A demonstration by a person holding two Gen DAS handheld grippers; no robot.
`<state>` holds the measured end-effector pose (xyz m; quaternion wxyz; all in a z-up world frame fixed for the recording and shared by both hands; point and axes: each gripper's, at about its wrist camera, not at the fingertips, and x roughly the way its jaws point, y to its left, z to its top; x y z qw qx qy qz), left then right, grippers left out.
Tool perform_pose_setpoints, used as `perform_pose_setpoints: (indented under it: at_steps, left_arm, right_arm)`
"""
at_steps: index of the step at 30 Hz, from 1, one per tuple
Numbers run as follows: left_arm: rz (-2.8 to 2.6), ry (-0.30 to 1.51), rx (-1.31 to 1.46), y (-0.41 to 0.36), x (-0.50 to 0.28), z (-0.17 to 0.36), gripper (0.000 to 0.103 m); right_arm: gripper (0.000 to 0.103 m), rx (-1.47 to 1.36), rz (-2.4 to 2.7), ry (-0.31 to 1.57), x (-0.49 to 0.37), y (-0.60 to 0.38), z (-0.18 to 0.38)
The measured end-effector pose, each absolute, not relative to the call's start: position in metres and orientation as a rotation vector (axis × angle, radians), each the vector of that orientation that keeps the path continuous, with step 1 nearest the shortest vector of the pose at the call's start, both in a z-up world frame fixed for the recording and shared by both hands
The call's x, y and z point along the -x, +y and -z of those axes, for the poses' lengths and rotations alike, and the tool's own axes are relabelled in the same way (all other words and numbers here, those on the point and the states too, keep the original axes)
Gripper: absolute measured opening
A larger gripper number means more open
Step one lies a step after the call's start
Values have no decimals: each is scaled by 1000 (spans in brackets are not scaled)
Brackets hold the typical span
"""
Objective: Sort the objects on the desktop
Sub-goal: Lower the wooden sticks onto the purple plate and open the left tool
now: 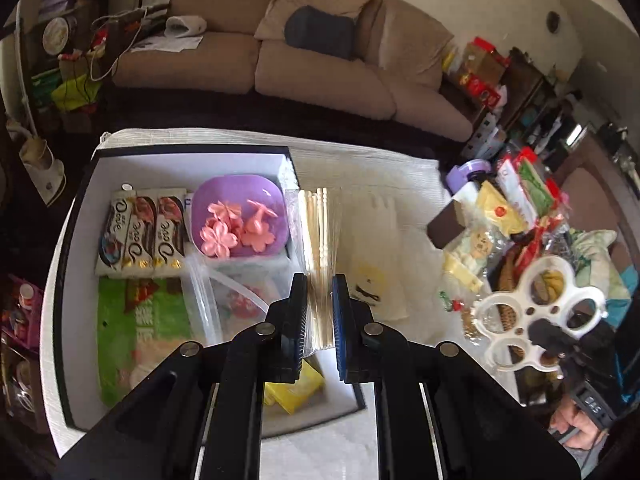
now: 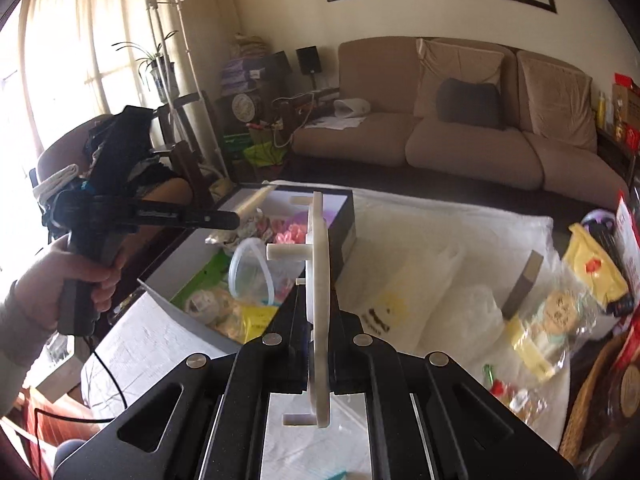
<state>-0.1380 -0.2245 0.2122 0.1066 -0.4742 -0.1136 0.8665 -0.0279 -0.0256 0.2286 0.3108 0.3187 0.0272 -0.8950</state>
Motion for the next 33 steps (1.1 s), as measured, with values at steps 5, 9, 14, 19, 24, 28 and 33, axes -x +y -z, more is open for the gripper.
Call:
perform_pose_setpoints:
  at_steps: [5, 9, 14, 19, 24, 28, 33]
  left_arm:
    - [-2498, -345, 1596, -242, 216, -168, 11]
    - [-2462, -461, 1669, -252, 255, -133, 11]
    - [-2476, -431, 1741, -244, 278, -98, 11]
    - [-2454, -525, 1763, -247, 280, -84, 21]
    - [-2483, -648, 1634, -277, 261, -114, 50]
    - [-2552, -676, 1583, -314, 243, -135, 51]
    - [-2571, -776, 1532, -362, 219, -141, 51]
  right_arm:
    - [5, -839, 2336, 112, 78, -61, -230]
    - [5, -857, 2313, 100, 116, -84, -222]
    - [5, -893, 2303, 92, 147, -107, -205]
    - [5, -919, 2300, 104, 162, -120, -196]
    - [5, -923, 2311, 179, 176, -138, -194]
    - [5, -927, 2329, 279, 190, -166, -188]
    - [5, -869, 2360, 676, 200, -230, -167]
